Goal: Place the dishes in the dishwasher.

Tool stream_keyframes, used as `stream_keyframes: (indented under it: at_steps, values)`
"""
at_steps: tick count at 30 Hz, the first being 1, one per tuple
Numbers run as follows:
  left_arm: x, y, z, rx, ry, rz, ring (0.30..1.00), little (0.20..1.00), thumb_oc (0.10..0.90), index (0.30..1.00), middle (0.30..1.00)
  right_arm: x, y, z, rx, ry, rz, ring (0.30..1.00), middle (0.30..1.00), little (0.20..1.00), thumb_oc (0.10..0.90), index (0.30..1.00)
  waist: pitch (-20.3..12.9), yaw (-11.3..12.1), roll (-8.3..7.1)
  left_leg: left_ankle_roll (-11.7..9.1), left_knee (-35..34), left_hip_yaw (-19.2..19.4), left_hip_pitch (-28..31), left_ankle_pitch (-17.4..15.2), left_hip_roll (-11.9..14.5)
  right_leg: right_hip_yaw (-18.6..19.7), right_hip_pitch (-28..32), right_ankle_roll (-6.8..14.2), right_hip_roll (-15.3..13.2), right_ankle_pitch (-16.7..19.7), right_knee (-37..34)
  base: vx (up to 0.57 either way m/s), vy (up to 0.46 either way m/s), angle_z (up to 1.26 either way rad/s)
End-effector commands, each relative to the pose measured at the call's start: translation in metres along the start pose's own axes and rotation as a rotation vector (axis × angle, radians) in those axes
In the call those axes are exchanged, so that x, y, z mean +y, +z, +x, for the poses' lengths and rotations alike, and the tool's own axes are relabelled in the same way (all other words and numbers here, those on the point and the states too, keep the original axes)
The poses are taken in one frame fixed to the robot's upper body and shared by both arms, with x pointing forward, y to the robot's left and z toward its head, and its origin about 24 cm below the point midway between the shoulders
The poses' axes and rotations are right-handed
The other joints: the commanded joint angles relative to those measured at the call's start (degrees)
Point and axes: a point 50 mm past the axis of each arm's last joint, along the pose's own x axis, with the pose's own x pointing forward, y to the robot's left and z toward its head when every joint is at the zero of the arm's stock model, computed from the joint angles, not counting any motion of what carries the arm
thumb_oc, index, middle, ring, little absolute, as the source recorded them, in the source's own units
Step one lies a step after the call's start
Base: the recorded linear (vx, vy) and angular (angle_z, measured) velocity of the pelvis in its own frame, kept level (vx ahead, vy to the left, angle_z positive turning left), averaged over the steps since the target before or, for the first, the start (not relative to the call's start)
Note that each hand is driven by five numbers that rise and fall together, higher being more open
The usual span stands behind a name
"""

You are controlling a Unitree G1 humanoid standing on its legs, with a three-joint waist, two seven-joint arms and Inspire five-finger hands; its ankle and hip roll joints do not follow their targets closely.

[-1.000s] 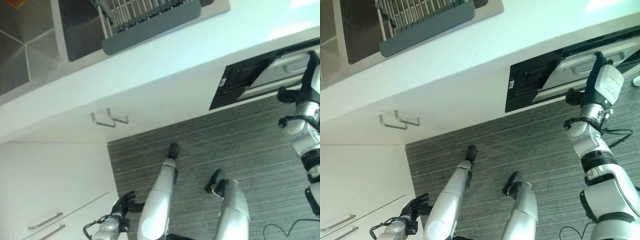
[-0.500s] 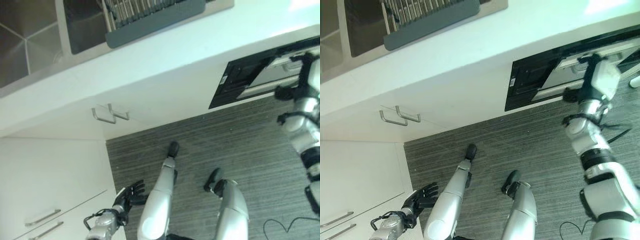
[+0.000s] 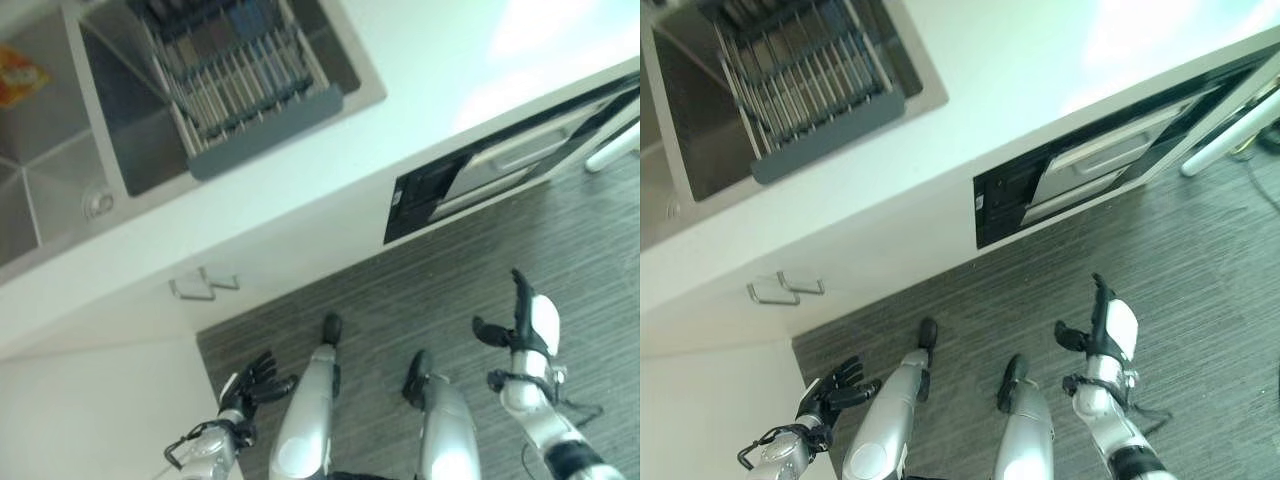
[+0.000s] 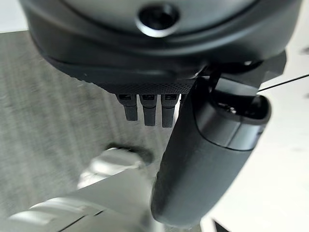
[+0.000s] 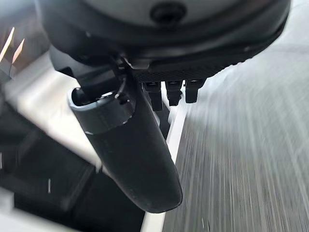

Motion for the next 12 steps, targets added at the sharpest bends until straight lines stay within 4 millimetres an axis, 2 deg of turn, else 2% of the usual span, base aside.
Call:
stream_keyframes:
  at_steps: [1, 3, 6, 7, 12]
  values:
    - [0.026, -0.004, -0.015, -0.023, 0.108, 0.112, 0.9, 0.9, 0.8, 0.9, 0.9, -0.02, 0.044, 0.028, -0.198, -0.077, 0.134, 0.9, 0.9, 0.9, 0.8, 0.9, -1.6, 0.5, 0.04, 3.9, 6.2, 4.7, 5.8, -13.5, -0.6, 3.6, 4.6, 1.2, 0.2, 0.8, -5.5, 0.08, -0.021, -0.1]
    - [0.029, -0.002, -0.016, -0.028, 0.127, 0.164, 0.9, 0.9, 0.8, 0.9, 0.9, -0.014, 0.032, 0.019, -0.131, -0.021, 0.161, 0.9, 0.9, 0.9, 0.8, 0.9, -3.4, 0.0, -0.33, 3.4, 6.2, 5.2, 7.1, -14.2, -0.3, 3.4, 6.5, 1.7, 0.1, 1.1, -7.2, 0.09, -0.04, -0.15]
    - [0.032, -0.001, -0.017, -0.022, 0.162, 0.282, 0.9, 0.9, 0.8, 0.9, 0.9, 0.007, 0.01, -0.003, -0.027, 0.125, 0.161, 0.9, 0.9, 0.9, 0.8, 0.9, -7.3, -1.0, -1.04, 2.6, 6.2, 6.2, 9.3, -15.2, 0.1, 3.8, 8.3, 2.4, -0.4, 0.5, -7.2, 0.09, -0.025, -0.12]
    - [0.032, -0.001, -0.016, -0.004, 0.158, 0.309, 0.9, 0.9, 0.8, 0.9, 0.9, 0.017, -0.003, -0.017, 0.044, 0.197, 0.168, 0.9, 0.9, 0.9, 0.8, 0.9, -9.5, -1.6, -1.12, 2.4, 6.2, 6.6, 10.0, -15.5, 0.3, 3.9, 9.0, 2.6, -0.5, 0.4, -7.2, 0.11, -0.001, -0.12]
    - [0.02, -0.016, -0.013, 0.114, 0.06, 0.199, 0.9, 0.9, 0.8, 0.9, 0.9, 0.042, -0.032, -0.052, 0.278, 0.341, 0.276, 0.9, 0.9, 0.9, 0.8, 0.9, -13.7, -2.8, -1.26, 1.9, 6.2, 7.6, 11.7, -16.5, 1.1, 3.9, 11.0, 2.9, -0.4, -0.3, -7.2, 0.04, -0.011, -0.06]
